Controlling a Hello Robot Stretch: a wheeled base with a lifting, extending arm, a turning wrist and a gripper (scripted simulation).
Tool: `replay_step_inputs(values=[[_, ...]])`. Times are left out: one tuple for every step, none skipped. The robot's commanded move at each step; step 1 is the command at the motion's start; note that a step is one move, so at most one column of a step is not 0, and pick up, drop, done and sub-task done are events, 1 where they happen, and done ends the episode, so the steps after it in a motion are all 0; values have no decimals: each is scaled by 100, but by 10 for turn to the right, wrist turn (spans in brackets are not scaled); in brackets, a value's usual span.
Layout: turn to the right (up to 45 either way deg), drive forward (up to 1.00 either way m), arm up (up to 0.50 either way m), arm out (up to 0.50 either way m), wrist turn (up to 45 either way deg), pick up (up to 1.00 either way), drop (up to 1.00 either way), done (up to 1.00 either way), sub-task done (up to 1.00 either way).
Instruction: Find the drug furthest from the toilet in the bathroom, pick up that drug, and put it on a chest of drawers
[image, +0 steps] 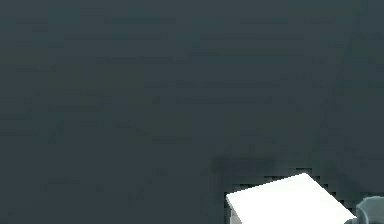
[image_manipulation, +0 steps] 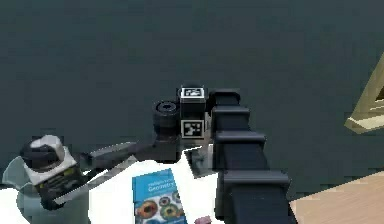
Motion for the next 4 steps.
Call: replay_step_inputs(values=[[0, 0, 0, 0, 360, 0, 0, 0, 0], [0, 0, -28, 0, 0, 0, 0, 0, 0], [0, 0, 0, 0, 0, 0, 100, 0, 0], [0, 0, 0, -10, 0, 0, 0, 0, 0]])
